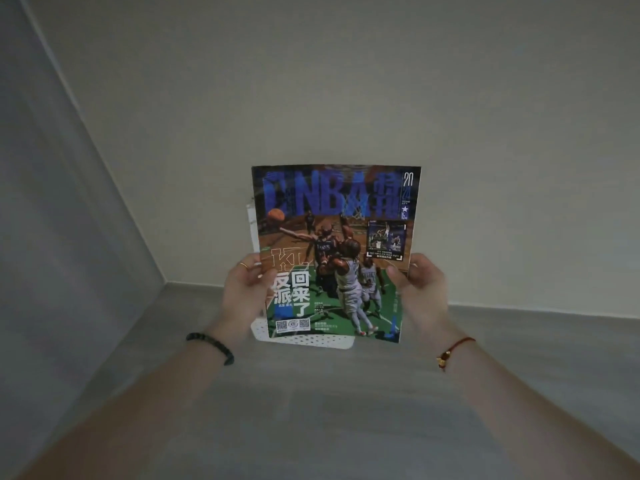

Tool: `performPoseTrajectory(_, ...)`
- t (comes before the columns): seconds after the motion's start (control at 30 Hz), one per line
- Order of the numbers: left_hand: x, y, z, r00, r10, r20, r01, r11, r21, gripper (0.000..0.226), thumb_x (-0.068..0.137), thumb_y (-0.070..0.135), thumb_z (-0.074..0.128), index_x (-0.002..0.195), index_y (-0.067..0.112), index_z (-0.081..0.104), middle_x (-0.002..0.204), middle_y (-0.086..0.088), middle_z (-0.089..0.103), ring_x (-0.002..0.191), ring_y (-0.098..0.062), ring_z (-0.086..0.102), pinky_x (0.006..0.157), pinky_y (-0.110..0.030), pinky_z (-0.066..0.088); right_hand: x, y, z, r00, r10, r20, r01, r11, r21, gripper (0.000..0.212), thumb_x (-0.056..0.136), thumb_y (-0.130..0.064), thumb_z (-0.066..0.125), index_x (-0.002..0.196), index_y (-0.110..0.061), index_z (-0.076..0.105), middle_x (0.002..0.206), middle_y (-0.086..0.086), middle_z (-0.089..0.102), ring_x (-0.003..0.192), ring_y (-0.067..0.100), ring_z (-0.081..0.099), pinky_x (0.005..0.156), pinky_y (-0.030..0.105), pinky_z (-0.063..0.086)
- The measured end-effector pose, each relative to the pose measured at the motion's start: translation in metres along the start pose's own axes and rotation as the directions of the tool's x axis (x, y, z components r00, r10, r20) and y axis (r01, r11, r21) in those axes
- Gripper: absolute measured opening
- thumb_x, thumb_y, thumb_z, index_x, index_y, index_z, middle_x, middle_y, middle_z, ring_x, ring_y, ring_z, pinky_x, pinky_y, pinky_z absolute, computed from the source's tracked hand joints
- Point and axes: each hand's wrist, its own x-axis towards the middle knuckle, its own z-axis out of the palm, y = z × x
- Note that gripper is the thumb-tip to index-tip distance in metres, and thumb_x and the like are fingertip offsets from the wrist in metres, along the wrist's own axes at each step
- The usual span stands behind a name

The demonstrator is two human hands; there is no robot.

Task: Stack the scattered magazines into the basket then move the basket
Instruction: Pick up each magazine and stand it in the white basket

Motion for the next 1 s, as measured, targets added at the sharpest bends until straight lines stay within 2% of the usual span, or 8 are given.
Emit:
performPoseTrajectory(0.1,0.038,0.009,-0.02,0.996,0.067,-0.065,-0.064,0.996,0.06,0.026,0.081,0.0,0.06,0.077,0.025,0.058,0.078,0.007,0.064,0.06,-0.01,0.057,0.05,-0.016,0.05,0.024,-0.004,0.035,0.999,-0.035,0.006,0.035,0.998,-0.054,0.017,0.08,0.004,0.06,0.077,-0.013,0.058,0.075,-0.009,0.066,0.06,-0.008,0.063,0.053,0.006,0.046)
performPoseTrajectory(0.33,0.093,-0.024,-0.031,0.999,-0.004,-0.031,0.008,0.993,0.114,0.022,0.078,0.0,0.064,0.07,0.02,0.061,0.079,-0.003,0.064,0.066,-0.022,0.059,0.069,-0.036,0.053,0.062,0.028,0.073,0.997,-0.008,-0.076,-0.008,0.976,-0.219,0.014,0.081,-0.004,0.062,0.084,-0.017,0.064,0.08,-0.006,0.066,0.074,0.012,0.062,0.058,0.016,0.044)
performPoseTrajectory(0.47,0.098,-0.059,-0.024,0.997,-0.056,-0.054,0.063,0.99,0.126,0.011,0.076,-0.005,0.064,0.083,0.003,0.064,0.073,0.002,0.06,0.053,-0.006,0.058,0.045,-0.008,0.046,0.065,0.058,0.075,0.993,0.066,-0.094,-0.089,0.96,-0.267,0.014,0.081,0.0,0.061,0.076,-0.013,0.064,0.073,-0.003,0.067,0.06,0.0,0.063,0.05,0.009,0.046)
performPoseTrajectory(0.57,0.098,-0.08,-0.022,0.99,-0.122,-0.078,0.125,0.992,0.037,0.015,0.076,-0.008,0.063,0.086,0.002,0.057,0.078,-0.004,0.061,0.059,-0.011,0.057,0.041,-0.006,0.044,0.064,0.075,0.073,0.991,0.091,-0.094,-0.114,0.951,-0.287,0.018,0.083,-0.001,0.059,0.072,-0.015,0.062,0.068,-0.006,0.064,0.051,-0.008,0.059,0.044,0.001,0.039)
performPoseTrajectory(0.7,0.103,-0.083,-0.02,0.985,-0.149,-0.087,0.148,0.989,-0.008,0.036,0.075,-0.005,0.066,0.104,0.006,0.047,0.107,-0.012,0.056,0.083,-0.015,0.058,0.063,-0.014,0.051,0.07,0.074,0.075,0.994,-0.003,-0.106,-0.037,0.927,-0.372,0.01,0.08,-0.014,0.066,0.086,-0.018,0.06,0.079,-0.009,0.063,0.073,0.001,0.058,0.063,0.016,0.049)
performPoseTrajectory(0.8,0.108,-0.071,-0.017,1.0,-0.023,0.002,0.023,1.0,0.007,0.061,0.075,0.011,0.069,0.126,0.016,0.036,0.123,-0.001,0.052,0.112,-0.016,0.05,0.094,-0.032,0.043,0.076,0.061,0.08,0.98,-0.111,-0.164,0.055,0.948,-0.314,0.044,0.076,-0.029,0.069,0.113,-0.018,0.047,0.105,-0.006,0.054,0.095,0.011,0.053,0.081,0.025,0.046)
performPoseTrajectory(0.9,0.118,-0.046,-0.005,0.993,0.013,0.118,0.001,0.993,-0.117,0.064,0.072,0.047,0.063,0.127,0.029,0.034,0.112,0.011,0.056,0.102,-0.012,0.058,0.089,-0.036,0.048,0.09,0.038,0.089,0.981,-0.145,-0.128,0.118,0.973,-0.2,0.061,0.079,-0.042,0.061,0.13,-0.022,0.035,0.121,-0.008,0.044,0.11,0.01,0.046,0.092,0.028,0.04)
performPoseTrajectory(1.0,0.135,-0.031,0.006,0.996,-0.039,0.079,0.056,0.972,-0.226,0.053,0.076,0.057,0.054,0.119,0.029,0.041,0.1,0.005,0.061,0.077,-0.009,0.063,0.071,-0.032,0.054,0.109,0.023,0.1,0.996,-0.033,-0.086,0.029,0.998,-0.051,0.057,0.083,-0.048,0.053,0.131,-0.022,0.035,0.129,0.002,0.047,0.116,0.017,0.049,0.099,0.038,0.043)
